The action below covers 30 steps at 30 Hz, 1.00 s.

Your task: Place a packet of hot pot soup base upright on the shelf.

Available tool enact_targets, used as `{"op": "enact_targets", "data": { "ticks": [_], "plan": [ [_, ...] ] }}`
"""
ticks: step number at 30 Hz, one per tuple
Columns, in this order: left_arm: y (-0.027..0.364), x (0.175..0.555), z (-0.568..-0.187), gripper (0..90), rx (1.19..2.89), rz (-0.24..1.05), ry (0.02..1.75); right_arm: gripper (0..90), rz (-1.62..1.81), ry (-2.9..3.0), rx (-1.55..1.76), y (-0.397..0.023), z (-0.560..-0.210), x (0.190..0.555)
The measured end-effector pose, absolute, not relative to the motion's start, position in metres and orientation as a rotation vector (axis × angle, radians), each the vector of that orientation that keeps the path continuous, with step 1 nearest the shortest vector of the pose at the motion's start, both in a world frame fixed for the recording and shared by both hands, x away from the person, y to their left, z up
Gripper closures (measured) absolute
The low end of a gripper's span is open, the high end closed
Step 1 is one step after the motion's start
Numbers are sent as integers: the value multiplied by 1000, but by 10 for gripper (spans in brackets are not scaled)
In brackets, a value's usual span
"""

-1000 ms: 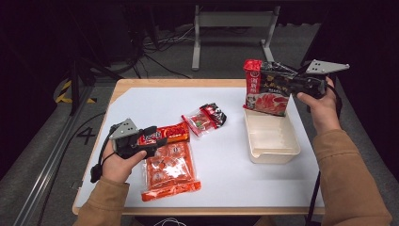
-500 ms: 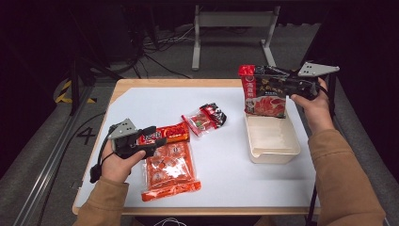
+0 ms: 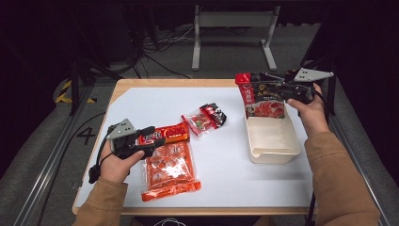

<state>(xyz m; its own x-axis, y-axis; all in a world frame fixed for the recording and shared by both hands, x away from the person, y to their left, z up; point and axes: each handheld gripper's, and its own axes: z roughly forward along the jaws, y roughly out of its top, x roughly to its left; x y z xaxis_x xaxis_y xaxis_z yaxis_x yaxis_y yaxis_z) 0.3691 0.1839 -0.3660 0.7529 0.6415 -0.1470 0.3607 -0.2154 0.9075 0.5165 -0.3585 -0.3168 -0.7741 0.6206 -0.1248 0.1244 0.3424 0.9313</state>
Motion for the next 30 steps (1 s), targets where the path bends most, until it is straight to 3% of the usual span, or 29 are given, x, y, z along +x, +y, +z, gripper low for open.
{"op": "enact_targets", "data": {
  "ticks": [30],
  "plan": [
    [180,371,-367,379,1836,300,770,822,1363,2144,945,-381,-345,504]
  ]
}}
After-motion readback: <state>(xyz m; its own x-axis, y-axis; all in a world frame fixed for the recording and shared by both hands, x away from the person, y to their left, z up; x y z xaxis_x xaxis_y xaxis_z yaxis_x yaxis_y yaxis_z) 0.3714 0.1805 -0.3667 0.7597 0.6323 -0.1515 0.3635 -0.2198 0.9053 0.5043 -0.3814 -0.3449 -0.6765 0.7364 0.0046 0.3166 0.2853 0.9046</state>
